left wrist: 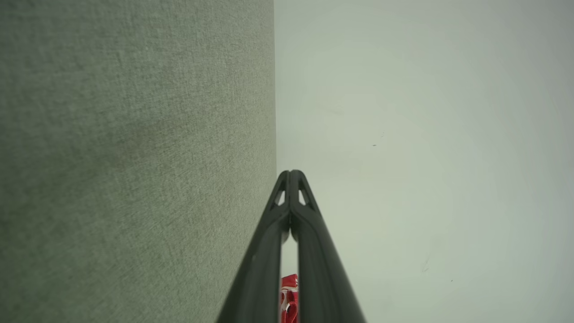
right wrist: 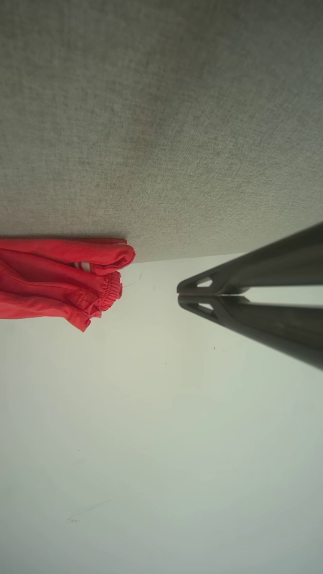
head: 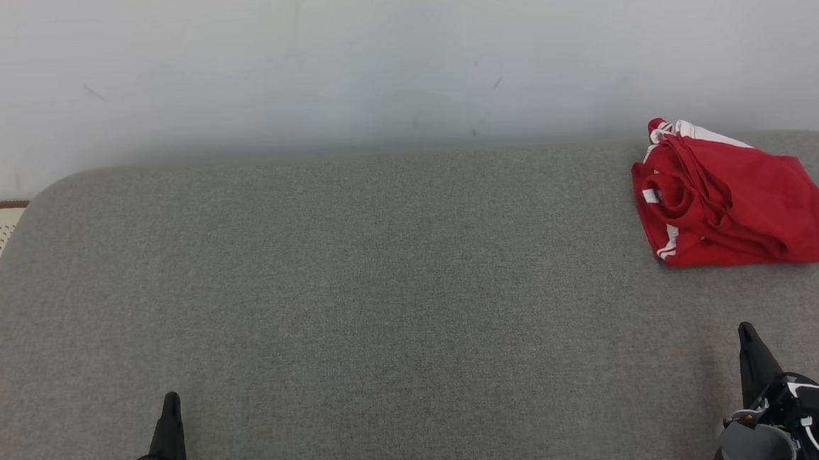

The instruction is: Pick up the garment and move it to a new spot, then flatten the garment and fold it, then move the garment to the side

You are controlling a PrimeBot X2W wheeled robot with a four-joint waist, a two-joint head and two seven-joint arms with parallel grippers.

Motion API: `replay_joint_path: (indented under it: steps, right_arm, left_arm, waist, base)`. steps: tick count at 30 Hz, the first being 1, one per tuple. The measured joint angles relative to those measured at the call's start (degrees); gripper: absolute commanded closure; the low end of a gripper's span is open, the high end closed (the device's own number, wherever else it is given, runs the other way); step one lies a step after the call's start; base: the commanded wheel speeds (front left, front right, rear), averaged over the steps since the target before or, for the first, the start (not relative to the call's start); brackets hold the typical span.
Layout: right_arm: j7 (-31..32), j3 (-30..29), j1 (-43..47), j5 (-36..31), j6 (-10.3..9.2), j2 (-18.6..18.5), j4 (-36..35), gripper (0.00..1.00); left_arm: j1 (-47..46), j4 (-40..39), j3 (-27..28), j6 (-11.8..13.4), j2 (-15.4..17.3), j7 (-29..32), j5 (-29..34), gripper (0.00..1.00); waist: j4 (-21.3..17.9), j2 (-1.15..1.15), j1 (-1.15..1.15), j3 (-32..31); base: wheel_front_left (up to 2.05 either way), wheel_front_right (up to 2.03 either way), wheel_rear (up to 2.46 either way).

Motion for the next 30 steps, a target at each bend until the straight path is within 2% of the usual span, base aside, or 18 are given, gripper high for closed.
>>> replay_joint_path:
  steps: [30]
  right_arm:
    - [0.15,-0.14,-0.01,-0.14,0.0,0.1,0.0,1.0]
  left_arm:
    - [0.0,0.0,0.0,0.0,0.0,0.0,0.0,1.0]
  waist:
    - [0.0,0.0,0.0,0.0]
  base:
    - [0.0,0.0,0.0]
